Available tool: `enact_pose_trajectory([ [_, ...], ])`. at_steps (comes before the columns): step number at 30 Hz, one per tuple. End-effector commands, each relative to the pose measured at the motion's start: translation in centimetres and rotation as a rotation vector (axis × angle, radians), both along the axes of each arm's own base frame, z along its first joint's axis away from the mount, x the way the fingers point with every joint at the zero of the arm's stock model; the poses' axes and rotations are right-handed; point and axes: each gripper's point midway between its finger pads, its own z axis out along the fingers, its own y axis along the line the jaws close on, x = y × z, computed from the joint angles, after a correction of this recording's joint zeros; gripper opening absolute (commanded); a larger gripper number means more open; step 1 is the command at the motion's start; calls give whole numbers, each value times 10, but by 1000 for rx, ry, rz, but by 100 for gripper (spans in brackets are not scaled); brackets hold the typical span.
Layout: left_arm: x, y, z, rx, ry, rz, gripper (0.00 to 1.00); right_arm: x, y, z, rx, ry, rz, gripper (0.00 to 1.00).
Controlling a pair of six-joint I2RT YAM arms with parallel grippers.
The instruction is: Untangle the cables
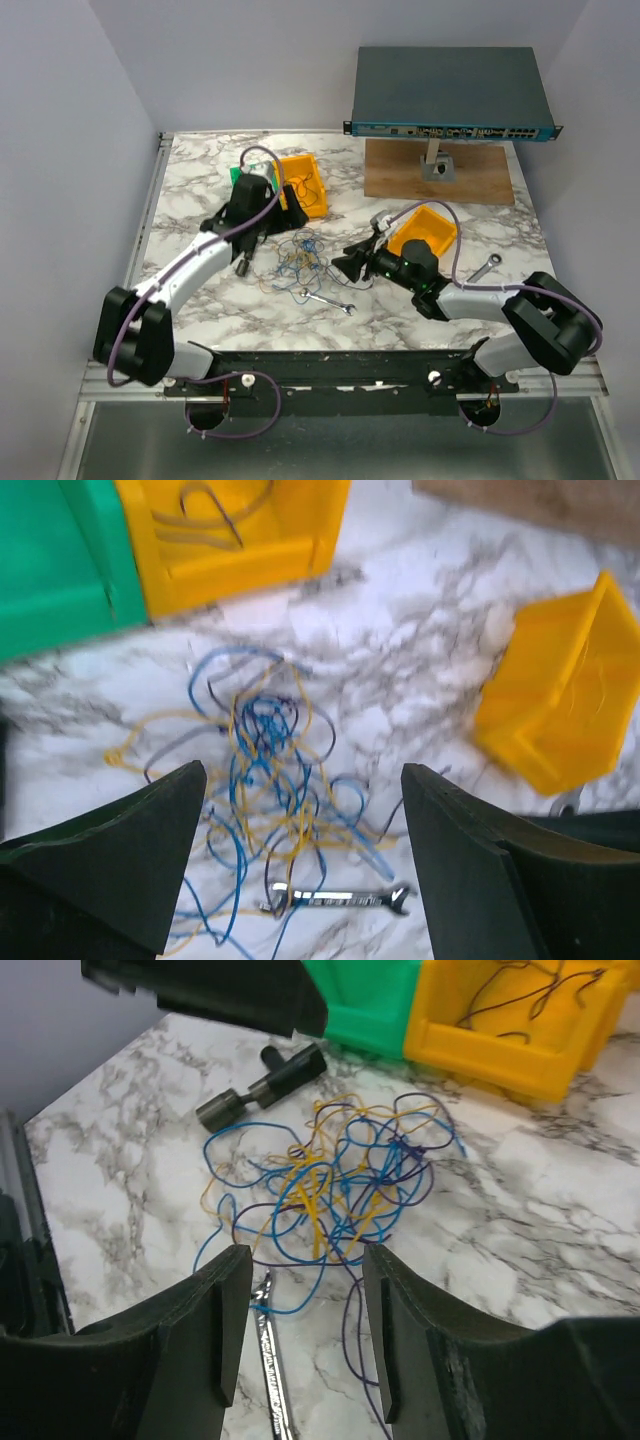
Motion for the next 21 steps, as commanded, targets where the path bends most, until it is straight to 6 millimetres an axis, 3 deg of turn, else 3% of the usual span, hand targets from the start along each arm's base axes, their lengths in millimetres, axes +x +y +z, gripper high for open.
enact_pose_trajectory([
  [1,-46,-9,-35,-47,0,-111,78,-24,26,-18,-42,67,172,55],
  [6,-81,8,-68,4,56,-117,74,-20,40,-32,-85,84,164,53],
  [10,-87,17,-75,43,68,-108,71,-12,50,-46,-104,121,141,45],
  [13,-88,16,-78,49,64,-121,61,-8,55,-55,-109,150,122,41],
  [16,-86,19,-79,72,63,-119,34,-3,57,-57,-108,153,92,27],
  [17,-85,20,-79,79,61,-115,23,-2,57,-57,-109,154,83,18],
  [18,-83,21,-77,87,55,-114,8,0,54,-58,-111,153,64,13],
  [19,-82,22,-74,92,48,-111,0,2,51,-57,-110,148,42,11],
  [21,-82,23,-66,93,31,-106,0,9,43,-53,-100,136,-23,7],
])
